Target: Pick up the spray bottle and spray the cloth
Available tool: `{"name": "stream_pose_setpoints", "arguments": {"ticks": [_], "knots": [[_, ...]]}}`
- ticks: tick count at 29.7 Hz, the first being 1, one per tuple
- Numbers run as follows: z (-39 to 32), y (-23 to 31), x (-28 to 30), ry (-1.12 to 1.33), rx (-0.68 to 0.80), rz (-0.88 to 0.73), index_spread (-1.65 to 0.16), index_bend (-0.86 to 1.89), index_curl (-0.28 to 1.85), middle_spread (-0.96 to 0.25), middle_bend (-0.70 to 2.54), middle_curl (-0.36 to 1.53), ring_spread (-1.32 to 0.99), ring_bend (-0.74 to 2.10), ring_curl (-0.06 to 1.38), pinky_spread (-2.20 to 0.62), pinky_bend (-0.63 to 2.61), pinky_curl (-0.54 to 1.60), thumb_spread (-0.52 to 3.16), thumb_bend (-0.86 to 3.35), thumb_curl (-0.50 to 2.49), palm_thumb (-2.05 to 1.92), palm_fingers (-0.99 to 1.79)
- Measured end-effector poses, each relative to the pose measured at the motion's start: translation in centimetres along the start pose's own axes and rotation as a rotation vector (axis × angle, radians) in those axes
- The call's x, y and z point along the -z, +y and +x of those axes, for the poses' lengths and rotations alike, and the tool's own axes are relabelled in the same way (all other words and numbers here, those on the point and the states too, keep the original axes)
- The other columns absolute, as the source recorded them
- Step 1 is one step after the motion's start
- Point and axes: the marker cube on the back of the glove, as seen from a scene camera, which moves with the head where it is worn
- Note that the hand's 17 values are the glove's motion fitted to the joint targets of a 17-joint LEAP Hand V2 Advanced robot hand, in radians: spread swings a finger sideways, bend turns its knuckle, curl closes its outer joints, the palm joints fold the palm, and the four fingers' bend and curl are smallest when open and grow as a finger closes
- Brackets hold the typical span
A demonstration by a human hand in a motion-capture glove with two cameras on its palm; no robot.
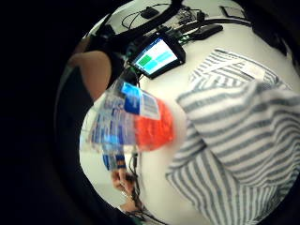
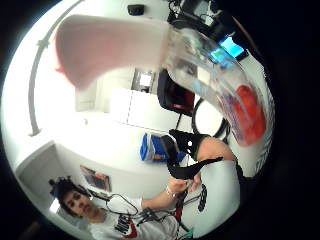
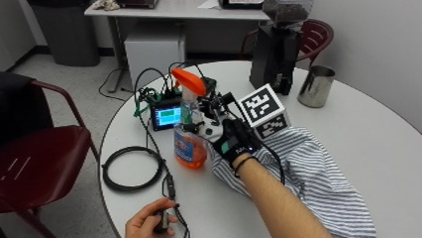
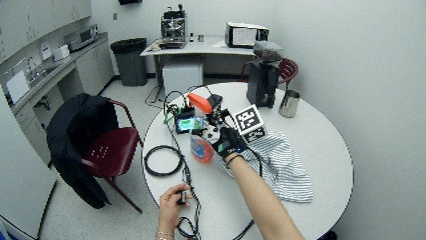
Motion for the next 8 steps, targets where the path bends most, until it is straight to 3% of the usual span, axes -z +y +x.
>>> {"name": "stream_pose_setpoints", "arguments": {"ticks": [8], "knots": [[2.0,4.3,1.8,0.129,0.004,-0.1,-0.26,0.06,0.21,-0.09,0.21,0.41,-0.04,0.26,0.36,0.13,0.59,0.36,0.87,-0.05,0.41,0.65,0.56]]}}
